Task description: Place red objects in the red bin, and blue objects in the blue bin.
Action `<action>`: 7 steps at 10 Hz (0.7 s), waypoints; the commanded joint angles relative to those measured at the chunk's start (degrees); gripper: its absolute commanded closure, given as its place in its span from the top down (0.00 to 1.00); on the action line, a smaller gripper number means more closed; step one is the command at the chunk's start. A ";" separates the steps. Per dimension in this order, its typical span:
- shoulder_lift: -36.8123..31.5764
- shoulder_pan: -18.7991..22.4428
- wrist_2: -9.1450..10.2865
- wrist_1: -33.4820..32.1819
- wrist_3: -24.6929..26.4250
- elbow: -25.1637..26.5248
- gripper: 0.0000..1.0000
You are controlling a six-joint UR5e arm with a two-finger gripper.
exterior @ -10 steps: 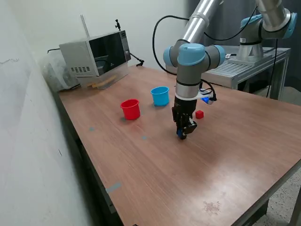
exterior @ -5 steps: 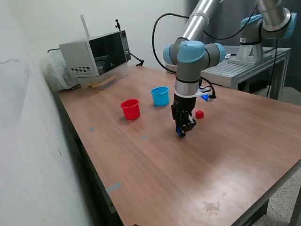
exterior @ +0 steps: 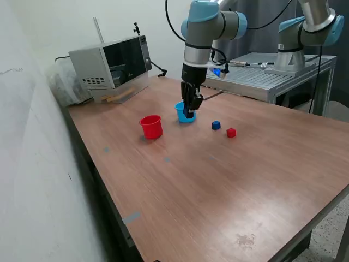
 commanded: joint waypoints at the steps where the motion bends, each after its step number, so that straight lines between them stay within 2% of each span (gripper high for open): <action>1: -9.43 -6.48 -1.44 0.64 -1.96 8.86 0.00; 2: -11.54 -7.98 -1.62 0.64 -2.32 11.77 0.00; 4: -14.27 -11.22 -3.46 0.64 -2.76 17.57 0.00; 7: -14.72 -15.89 -3.55 0.56 -3.73 21.01 0.00</action>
